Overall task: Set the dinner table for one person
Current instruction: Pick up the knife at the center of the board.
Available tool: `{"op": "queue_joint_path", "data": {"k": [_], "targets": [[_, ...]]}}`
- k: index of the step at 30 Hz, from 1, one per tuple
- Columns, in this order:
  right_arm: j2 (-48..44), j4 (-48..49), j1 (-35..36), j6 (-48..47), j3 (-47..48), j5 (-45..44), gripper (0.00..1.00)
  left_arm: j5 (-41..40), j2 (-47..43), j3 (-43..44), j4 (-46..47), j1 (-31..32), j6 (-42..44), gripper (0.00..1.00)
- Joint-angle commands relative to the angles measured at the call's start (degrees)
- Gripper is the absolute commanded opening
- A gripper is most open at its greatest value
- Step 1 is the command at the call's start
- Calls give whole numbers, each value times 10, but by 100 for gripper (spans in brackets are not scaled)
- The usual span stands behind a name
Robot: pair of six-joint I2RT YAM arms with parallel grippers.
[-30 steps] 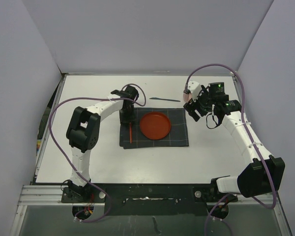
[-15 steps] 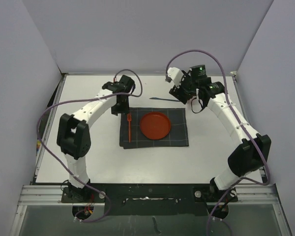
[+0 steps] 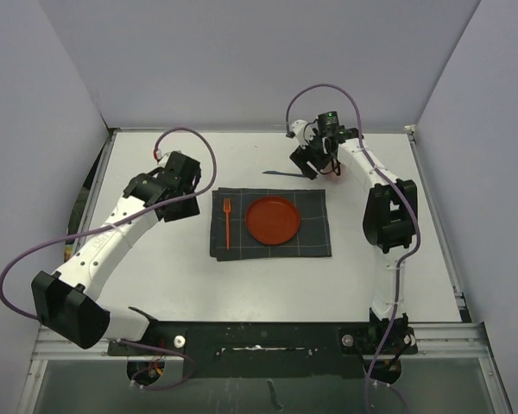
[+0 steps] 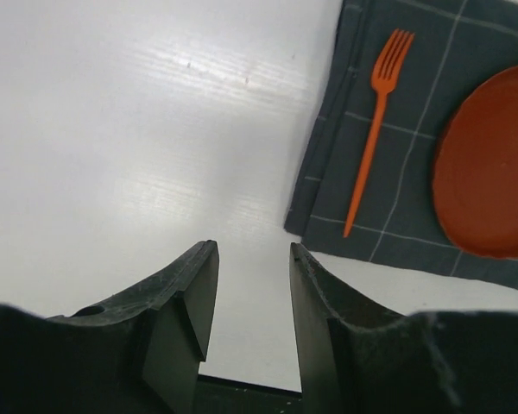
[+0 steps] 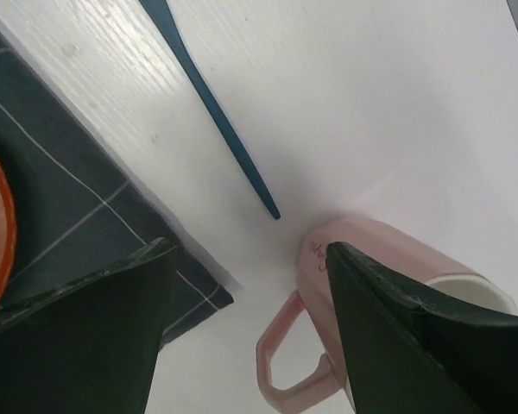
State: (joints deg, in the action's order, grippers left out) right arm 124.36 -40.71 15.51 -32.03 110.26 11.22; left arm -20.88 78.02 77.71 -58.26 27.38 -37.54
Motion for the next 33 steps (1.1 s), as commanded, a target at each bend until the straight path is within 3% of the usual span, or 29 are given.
{"op": "queue_joint_path", "data": {"k": [1, 11, 24, 33], "targets": [[-38, 15, -8, 24, 29, 11, 72, -14, -17, -14, -4, -2, -17, 37], [-24, 14, 17, 0, 32, 1, 73, 1, -31, -30, 32, 6, -32, 37], [93, -13, 33, 20, 128, 22, 70, -7, -31, -35, 28, 12, -36, 37], [104, 5, 33, 11, 104, 26, 70, 6, -12, -42, 55, 13, -42, 37]]}}
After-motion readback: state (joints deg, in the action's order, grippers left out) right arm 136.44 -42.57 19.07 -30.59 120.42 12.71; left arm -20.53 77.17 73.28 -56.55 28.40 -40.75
